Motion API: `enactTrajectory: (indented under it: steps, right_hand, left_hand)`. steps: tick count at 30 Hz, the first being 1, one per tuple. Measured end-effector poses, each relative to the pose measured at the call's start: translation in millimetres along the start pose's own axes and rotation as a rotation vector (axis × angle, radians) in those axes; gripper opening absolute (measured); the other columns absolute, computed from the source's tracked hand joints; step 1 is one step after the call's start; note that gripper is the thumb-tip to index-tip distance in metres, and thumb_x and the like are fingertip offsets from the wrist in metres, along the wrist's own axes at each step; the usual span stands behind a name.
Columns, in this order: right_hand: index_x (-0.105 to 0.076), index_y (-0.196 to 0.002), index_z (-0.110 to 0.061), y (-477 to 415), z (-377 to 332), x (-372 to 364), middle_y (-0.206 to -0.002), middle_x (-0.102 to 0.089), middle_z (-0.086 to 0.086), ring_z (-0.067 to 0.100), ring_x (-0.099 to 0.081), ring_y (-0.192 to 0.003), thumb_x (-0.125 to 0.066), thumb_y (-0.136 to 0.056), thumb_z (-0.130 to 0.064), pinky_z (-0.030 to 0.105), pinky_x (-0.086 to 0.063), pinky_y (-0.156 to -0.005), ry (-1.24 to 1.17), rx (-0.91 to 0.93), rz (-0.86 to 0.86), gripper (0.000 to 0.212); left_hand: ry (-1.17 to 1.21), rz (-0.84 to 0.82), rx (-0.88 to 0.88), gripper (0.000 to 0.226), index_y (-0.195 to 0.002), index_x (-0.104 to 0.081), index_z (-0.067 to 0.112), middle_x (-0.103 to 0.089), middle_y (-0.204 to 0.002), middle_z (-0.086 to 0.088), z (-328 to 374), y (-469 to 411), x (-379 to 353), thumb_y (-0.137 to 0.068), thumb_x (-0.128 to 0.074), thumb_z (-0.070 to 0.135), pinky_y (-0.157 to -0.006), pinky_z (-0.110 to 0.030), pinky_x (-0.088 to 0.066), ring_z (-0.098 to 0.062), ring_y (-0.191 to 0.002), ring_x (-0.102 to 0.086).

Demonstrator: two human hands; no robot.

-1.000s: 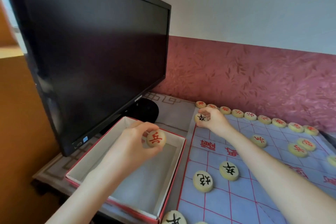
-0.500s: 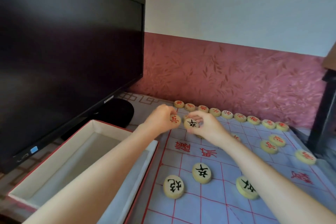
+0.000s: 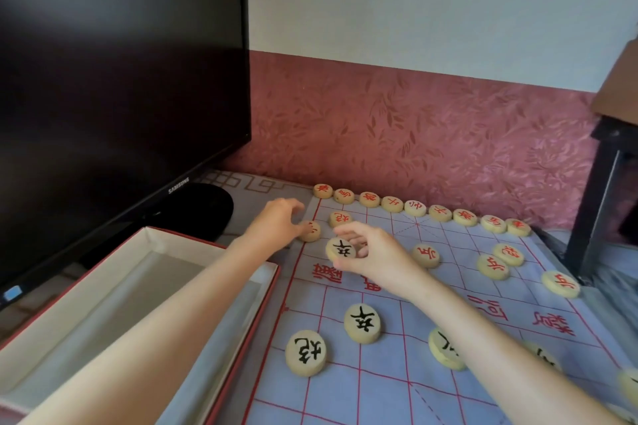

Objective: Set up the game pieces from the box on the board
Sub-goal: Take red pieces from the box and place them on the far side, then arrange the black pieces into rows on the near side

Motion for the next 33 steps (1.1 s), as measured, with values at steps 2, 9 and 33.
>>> enactTrajectory:
  steps: [2, 9, 33]
  right_hand:
    - [-0.054, -0.124, -0.025, 6.4, -8.8, -11.6, -0.114, -0.057, -0.011, 0.003, -0.051, -0.106, -0.073, -0.078, -0.025, 0.010, -0.040, -0.080, -0.009, 0.018, -0.048, 0.050]
    - [-0.057, -0.117, -0.028, 25.3, -39.1, -60.1, -0.102, -0.059, -0.013, 0.002, -0.055, -0.095, -0.079, -0.071, -0.029, 0.016, -0.044, -0.080, 0.034, 0.071, -0.166, 0.052]
    - [-0.059, -0.115, -0.037, 109.6, -73.0, -31.2, -0.115, -0.058, -0.026, -0.017, -0.048, -0.105, -0.060, -0.088, -0.035, 0.007, -0.035, -0.090, 0.082, 0.074, -0.179, 0.027]
  left_hand:
    - [0.017, 0.037, -0.016, 0.042, -0.123, -0.055, 0.014, -0.057, -0.127, -0.005, 0.1, 8.5, 15.5, -0.083, -0.065, 0.026, -0.098, -0.030, -0.041, -0.018, -0.117, -0.052]
    - [0.111, 0.098, -0.057, 0.028, -0.112, -0.064, 0.015, -0.065, -0.107, 0.002, -4.4, 50.9, 62.6, -0.085, -0.063, 0.018, -0.082, -0.017, -0.036, -0.006, -0.096, -0.055]
    - [0.171, 0.032, -0.289, 0.023, -0.103, -0.065, 0.034, -0.067, -0.099, 0.021, 12.7, 190.5, 79.9, -0.084, -0.063, 0.022, -0.083, -0.006, -0.043, 0.011, -0.096, -0.057]
Point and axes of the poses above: each hand's wrist, its own y-axis away from the middle knuckle, its own x-axis out of the back of the hand, z = x × y, the point moved 4 cm from there along -y, towards the middle knuckle
